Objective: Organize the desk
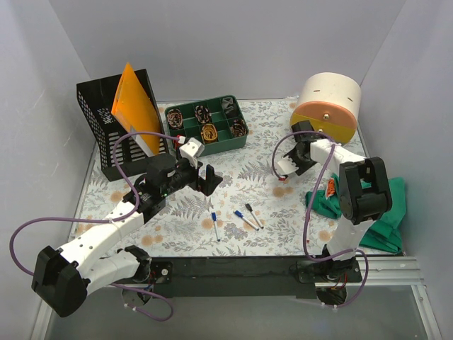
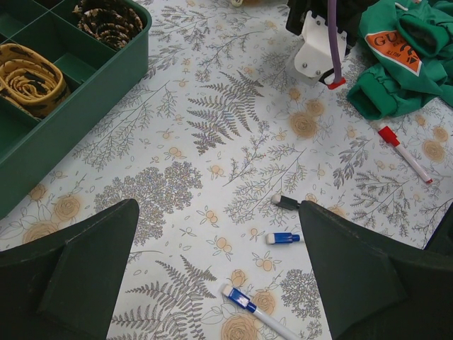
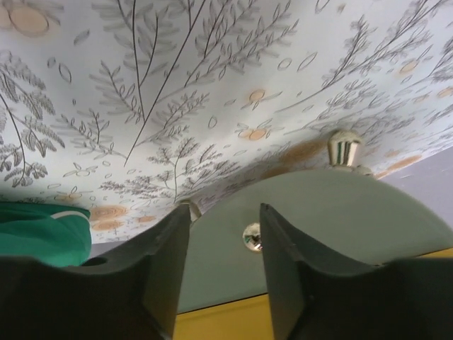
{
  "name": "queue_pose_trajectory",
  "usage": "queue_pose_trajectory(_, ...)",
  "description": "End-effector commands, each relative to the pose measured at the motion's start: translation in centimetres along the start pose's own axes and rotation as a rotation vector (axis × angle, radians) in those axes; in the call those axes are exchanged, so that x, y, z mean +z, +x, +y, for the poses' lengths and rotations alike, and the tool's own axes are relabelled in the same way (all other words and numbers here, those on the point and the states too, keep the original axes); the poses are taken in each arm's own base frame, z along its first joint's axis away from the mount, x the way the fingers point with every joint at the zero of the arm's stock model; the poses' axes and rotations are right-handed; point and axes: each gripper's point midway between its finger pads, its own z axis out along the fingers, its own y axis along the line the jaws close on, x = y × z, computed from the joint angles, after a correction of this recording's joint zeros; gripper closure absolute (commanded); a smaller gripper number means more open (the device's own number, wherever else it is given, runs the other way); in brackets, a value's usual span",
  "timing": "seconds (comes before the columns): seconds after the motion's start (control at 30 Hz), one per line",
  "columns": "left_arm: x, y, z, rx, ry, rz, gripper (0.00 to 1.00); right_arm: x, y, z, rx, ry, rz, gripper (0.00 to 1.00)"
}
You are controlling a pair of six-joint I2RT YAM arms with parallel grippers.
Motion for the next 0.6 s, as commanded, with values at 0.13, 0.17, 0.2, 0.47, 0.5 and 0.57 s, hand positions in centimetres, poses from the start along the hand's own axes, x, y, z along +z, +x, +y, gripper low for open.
queue_pose_trajectory(0.13,-0.2,-1.7,-0.2,0.021,0.004,-0.035,0.02,-2.1,4.1,-2.8,-0.501,0.06,0.077,0.35)
queue_pose_trajectory(0.17,-0.2,-1.6,-0.2,0.02,0.004,-0.033,0.02,-1.9,4.2,-3.1,-0.521,0.076,0.089,0.34)
queue_pose_trajectory(0.2,-0.2,-1.6,-0.1,0.019,0.001,-0.032,0.02,-1.9,4.3,-3.3,-0.558,0.083,0.095,0.34)
queue_pose_trajectory(0.47,-0.2,-1.7,0.1,0.024,-0.012,-0.033,0.02,-1.8,4.6,-4.7,-0.642,0.143,0.113,0.38)
queue_pose_trajectory(0.5,-0.2,-1.7,0.1,0.024,-0.01,-0.035,0.02,-1.7,4.7,-4.7,-0.642,0.142,0.111,0.39)
queue_pose_trajectory(0.57,-0.2,-1.6,0.0,0.024,-0.006,-0.031,0.02,-1.7,5.0,-4.8,-0.644,0.142,0.115,0.41)
